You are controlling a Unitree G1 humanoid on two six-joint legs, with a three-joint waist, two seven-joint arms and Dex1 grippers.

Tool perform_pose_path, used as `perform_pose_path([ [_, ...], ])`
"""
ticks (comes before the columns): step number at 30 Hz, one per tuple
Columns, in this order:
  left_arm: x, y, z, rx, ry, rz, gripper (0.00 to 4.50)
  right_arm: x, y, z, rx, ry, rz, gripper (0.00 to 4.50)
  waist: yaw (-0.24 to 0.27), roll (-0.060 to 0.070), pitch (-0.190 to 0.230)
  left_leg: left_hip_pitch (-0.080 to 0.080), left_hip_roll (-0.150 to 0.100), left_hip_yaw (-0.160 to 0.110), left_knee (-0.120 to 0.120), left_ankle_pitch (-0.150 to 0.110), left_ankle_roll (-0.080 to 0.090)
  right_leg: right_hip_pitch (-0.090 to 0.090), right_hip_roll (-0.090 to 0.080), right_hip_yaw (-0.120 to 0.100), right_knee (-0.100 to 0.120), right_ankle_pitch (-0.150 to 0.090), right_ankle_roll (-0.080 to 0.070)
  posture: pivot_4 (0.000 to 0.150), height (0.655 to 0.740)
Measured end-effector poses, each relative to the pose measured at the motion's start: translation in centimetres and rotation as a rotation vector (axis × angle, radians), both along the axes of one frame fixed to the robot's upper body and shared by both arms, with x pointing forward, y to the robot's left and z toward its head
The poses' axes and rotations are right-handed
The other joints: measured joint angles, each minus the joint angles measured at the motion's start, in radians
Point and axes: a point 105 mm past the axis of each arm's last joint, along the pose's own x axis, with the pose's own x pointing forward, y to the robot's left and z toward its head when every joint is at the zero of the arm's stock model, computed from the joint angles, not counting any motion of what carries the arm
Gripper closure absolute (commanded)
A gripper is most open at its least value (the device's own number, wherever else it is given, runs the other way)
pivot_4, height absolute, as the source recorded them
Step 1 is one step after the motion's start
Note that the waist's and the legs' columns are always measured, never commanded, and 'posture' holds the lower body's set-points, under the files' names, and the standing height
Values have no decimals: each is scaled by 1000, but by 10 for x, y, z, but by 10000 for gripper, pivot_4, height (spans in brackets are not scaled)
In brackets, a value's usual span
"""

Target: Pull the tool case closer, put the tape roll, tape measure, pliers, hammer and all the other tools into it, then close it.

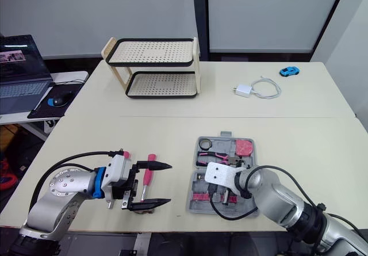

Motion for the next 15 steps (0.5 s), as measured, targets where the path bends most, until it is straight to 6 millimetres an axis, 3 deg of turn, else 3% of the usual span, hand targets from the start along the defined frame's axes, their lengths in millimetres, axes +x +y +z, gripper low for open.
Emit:
perform_pose_path([
  [10, 0, 0, 0, 1, 2, 0, 0, 0, 1, 0, 15, 9, -12, 44584, 0, 0, 0, 0, 0, 0, 0, 0, 0, 0, 0, 0, 0, 0, 0, 1500, 7400],
  [15, 0, 0, 1, 1, -2, -2, 0, 0, -2, 10, 37, 14, -14, 44584, 0, 0, 0, 0, 0, 0, 0, 0, 0, 0, 0, 0, 0, 0, 0, 1500, 7400],
])
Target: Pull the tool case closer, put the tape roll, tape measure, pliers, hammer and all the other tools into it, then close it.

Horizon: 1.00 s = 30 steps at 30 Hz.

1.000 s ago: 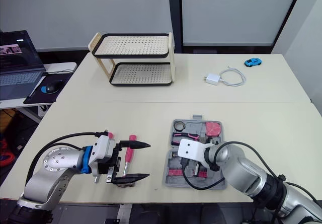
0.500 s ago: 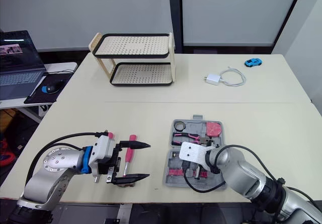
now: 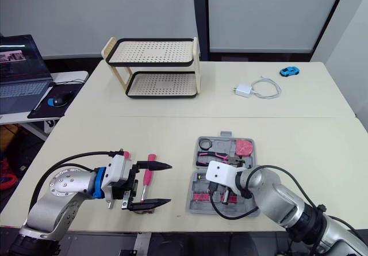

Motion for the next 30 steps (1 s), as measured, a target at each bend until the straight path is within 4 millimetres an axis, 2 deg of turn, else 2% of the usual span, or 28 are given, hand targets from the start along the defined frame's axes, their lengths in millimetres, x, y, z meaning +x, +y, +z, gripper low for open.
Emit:
perform_pose_path([
  [4, 2, 0, 4, -4, -13, -2, 0, -6, 3, 31, 110, -12, 19, 44584, 1, 0, 0, -1, 0, 0, 0, 0, 0, 1, 0, 0, 0, 0, 0, 1500, 7400],
  [6, 5, 3, 7, 3, -26, 3, 0, -9, -1, 44, 174, -12, 23, 44584, 2, 0, 0, -1, 0, 0, 0, -2, 3, 2, 0, 0, 0, 0, 0, 1500, 7400],
  [10, 16, 24, 12, 41, -28, 81, 0, -14, -41, 65, 206, -24, 4, 44584, 6, -1, 0, 0, 0, -1, 0, -2, 4, 6, 0, -2, -1, 0, 0, 1500, 7400],
  [15, 30, 55, 23, 37, -11, 220, 0, -17, -71, 89, 351, -87, -32, 28587, 2, -1, 1, 1, 1, -1, 0, -2, 4, 6, 1, -2, 0, 0, 0, 1500, 7400],
  [17, 37, 74, 29, 33, -18, 312, 0, -17, -91, 93, 392, -127, -65, 21275, 2, -1, 1, 1, 1, 0, 0, -2, 4, 7, 1, -2, 0, 0, 0, 1500, 7400],
  [20, 46, 113, 35, 33, -20, 485, 0, -19, -132, 89, 407, -167, -161, 10635, 2, -1, 1, 1, 0, 0, 0, -2, 4, 7, 0, -1, 0, 0, 0, 1500, 7400],
  [21, 48, 128, 34, 36, -17, 547, 0, -21, -145, 86, 405, -176, -192, 7621, 3, -1, 1, 1, 1, 0, 0, -2, 4, 7, 0, -1, 0, 0, 0, 1500, 7400],
  [23, 48, 173, 27, 65, 6, 724, 0, -28, -179, 73, 394, -174, -288, 287, -1, -1, 1, 3, 1, 2, -1, -2, 4, 7, 1, -1, 0, 0, 0, 1500, 7400],
  [25, 44, 202, 19, 75, 27, 841, 0, -29, -199, 65, 400, -186, -357, 287, -4, -1, 1, 4, 1, 3, -1, -2, 4, 7, 0, 0, 1, 0, 0, 1500, 7400],
  [30, 39, 248, -9, 95, 87, 1070, 0, -29, -225, 53, 405, -239, -451, 287, -1, -1, 1, 4, 1, 2, -1, -2, 4, 7, 0, -1, 1, 0, 0, 1500, 7400],
])
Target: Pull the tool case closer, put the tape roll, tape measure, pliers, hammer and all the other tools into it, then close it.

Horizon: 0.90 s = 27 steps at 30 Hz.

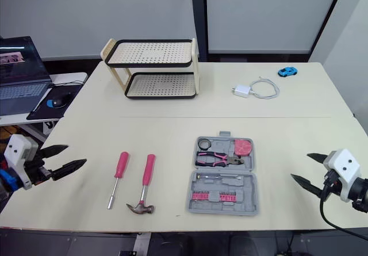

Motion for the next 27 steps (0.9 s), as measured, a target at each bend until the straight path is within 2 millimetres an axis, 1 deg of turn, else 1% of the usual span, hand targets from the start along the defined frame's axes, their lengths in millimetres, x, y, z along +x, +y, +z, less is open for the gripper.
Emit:
perform_pose_path([
  [2, -3, 9, -8, -2, 23, 50, 0, -3, -11, -9, -4, 19, -50, 287, 1, 0, 0, 0, -1, 0, 0, 0, 0, 0, 0, 0, 0, 0, 0, 1500, 7400],
  [4, -5, 13, -14, -4, 46, 69, 0, -4, -19, -16, -2, 31, -89, 287, 2, 0, 0, 0, -1, 0, 0, 0, 0, 0, -1, 0, 0, 0, 0, 1500, 7400],
  [6, -4, 13, -15, 15, 46, 70, 0, -5, -23, -18, -3, 30, -103, 287, 2, 0, 0, 0, 0, 0, 0, 0, 0, 0, -1, 0, 0, 0, 0, 1500, 7400],
  [13, 2, 12, -13, 29, 38, 72, 0, -4, -24, -16, -10, 7, -112, 287, 1, 0, 0, 0, 0, 0, 0, 0, 0, 0, 0, 1, 0, 0, 0, 1500, 7400],
  [15, 5, 12, -13, 25, 31, 98, 0, -1, -23, -13, -8, -10, -108, 287, 0, 0, 0, 0, 0, 0, 0, 0, 0, 0, 0, 1, 0, 0, 0, 1500, 7400],
  [17, 9, 11, -12, 25, 11, 134, 0, 6, -18, -5, -9, -45, -92, 287, -1, 0, 0, 0, 0, 0, 0, 0, 0, 0, 0, 1, 1, 0, 0, 1500, 7400],
  [19, 11, 14, -11, 53, -1, 176, 0, 13, -6, 4, 0, -77, -50, 287, -3, 0, 0, 0, 1, 0, 0, 0, 0, 0, 0, 1, 1, 0, 0, 1500, 7400],
  [21, 12, 16, -9, 90, -15, 206, 0, 18, 14, 11, 16, -95, 17, 287, -3, 0, 0, 0, 1, 0, 0, 0, 0, 0, 0, 1, 1, 0, 0, 1500, 7400],
  [23, 11, 15, -10, 99, -15, 210, 0, 21, 37, 14, 45, -94, 96, 287, -3, 0, 0, -1, 1, 0, 0, 0, 0, 0, 0, 1, 1, 0, 0, 1500, 7400],
  [25, 9, 12, -12, 67, 3, 193, 0, 21, 71, 17, 95, -84, 218, 287, -2, 0, 0, -1, 0, 0, 0, 0, 0, 0, 0, 1, 1, 0, 0, 1500, 7400],
  [27, 5, 12, -13, 47, 13, 190, 0, 19, 97, 20, 115, -75, 318, 287, -1, 0, 0, -1, 0, 0, 1, 0, 0, -1, 0, 1, 1, 0, 0, 1500, 7400],
])
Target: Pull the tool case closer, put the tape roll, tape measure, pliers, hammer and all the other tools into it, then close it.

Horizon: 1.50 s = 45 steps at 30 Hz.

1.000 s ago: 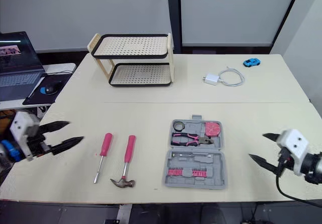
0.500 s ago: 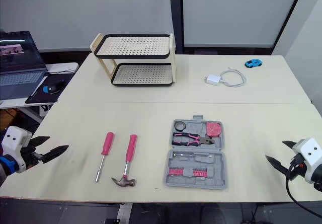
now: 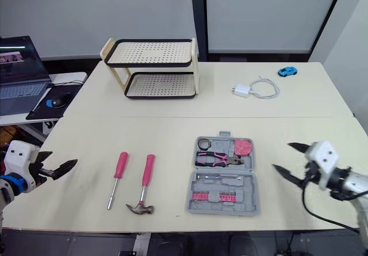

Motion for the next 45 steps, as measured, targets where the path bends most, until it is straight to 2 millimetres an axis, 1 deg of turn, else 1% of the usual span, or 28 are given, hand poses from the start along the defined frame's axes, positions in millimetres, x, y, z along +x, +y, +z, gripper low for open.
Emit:
perform_pose_path([
  [1, -3, 2, 0, -1, -2, 8, 0, 0, 10, 2, 7, 2, 38, 287, 0, 0, 0, 0, 0, 0, 0, 0, 0, 0, 0, 0, 0, 0, 0, 1500, 7400],
  [4, -9, 1, 0, 14, -3, 4, 0, -5, 49, 16, 38, -17, 204, 287, -1, 0, 0, 0, 0, 0, 0, 0, 0, 0, 0, 0, 0, 0, 0, 1500, 7400],
  [7, -15, -5, -3, 6, -4, 3, 0, -20, 84, 28, 64, -18, 389, 287, 0, -1, 0, -1, 0, -1, 0, 0, 0, 0, 0, -1, -1, 0, 0, 1500, 7400],
  [9, -19, -9, -7, -9, 8, 2, 0, -29, 98, 32, 74, -12, 474, 287, 1, -2, -1, -1, 0, -1, 0, 0, 0, 0, 0, -1, -1, 0, 0, 1500, 7400],
  [11, -23, -12, -10, -18, 14, 10, 0, -37, 108, 34, 72, -6, 550, 287, 4, -4, -2, -1, 0, -1, 0, 0, 0, -2, -1, -1, -2, 0, 0, 1500, 7400],
  [12, -24, -14, -11, -25, 17, 11, 0, -40, 110, 32, 70, 0, 570, 287, 6, -5, -2, -1, 0, -2, 0, 0, 0, -4, -1, -2, -2, 0, 0, 1500, 7400],
  [16, -27, -17, -11, -49, 16, 24, 0, -43, 116, 30, 76, 4, 599, 287, 7, -6, -3, -1, 0, -2, 0, 0, 0, -4, 0, -2, -1, 0, 0, 1500, 7400],
  [22, -27, -18, -5, -69, 7, 14, 0, -40, 114, 28, 52, -19, 587, 287, 5, -6, -3, -1, 0, -2, 0, 0, 0, -5, 0, -2, -1, 0, 0, 1500, 7400],
  [24, -26, -21, 0, -72, 9, -24, 0, -40, 113, 26, 53, -13, 582, 287, 5, -6, -3, -1, 0, -2, 0, 0, 0, -5, 0, -2, -1, 0, 0, 1500, 7400],
  [26, -22, -26, 15, -48, 10, -111, 0, -40, 113, 26, 55, -12, 576, 287, 6, -7, -3, -1, 0, -3, 0, 0, 0, -5, 0, -2, -1, 0, 0, 1500, 7400],
  [29, -11, -48, 40, 12, 9, -295, 0, -41, 113, 24, 51, -10, 571, 287, 10, -6, -3, -1, 0, -2, 0, 0, 0, -4, -1, -2, -1, 0, -1, 1500, 7400],
  [31, -4, -64, 49, 33, 14, -405, 0, -41, 113, 21, 43, -7, 568, 287, 8, -6, -3, -1, 0, -2, 0, 0, 0, -5, 0, -2, -1, 0, -1, 1500, 7400],
  [35, 5, -96, 54, 43, 58, -612, 0, -42, 113, 18, 41, -8, 561, 287, 4, -6, -2, -1, 0, -2, 0, 0, 0, -5, 0, -1, -1, 0, -1, 1500, 7400],
  [39, 13, -128, 64, 90, 51, -785, 0, -42, 113, 16, 37, -15, 549, 287, 1, -6, -2, -2, 0, -1, 0, 0, -1, -2, 0, -1, -1, 0, -1, 1500, 7400],
  [45, 11, -157, 62, 139, 68, -963, 0, -44, 113, 15, 33, -20, 542, 287, -2, -6, -2, -2, 0, 0, 0, 0, 0, -2, 0, -1, -1, 0, 0, 1500, 7400],
])
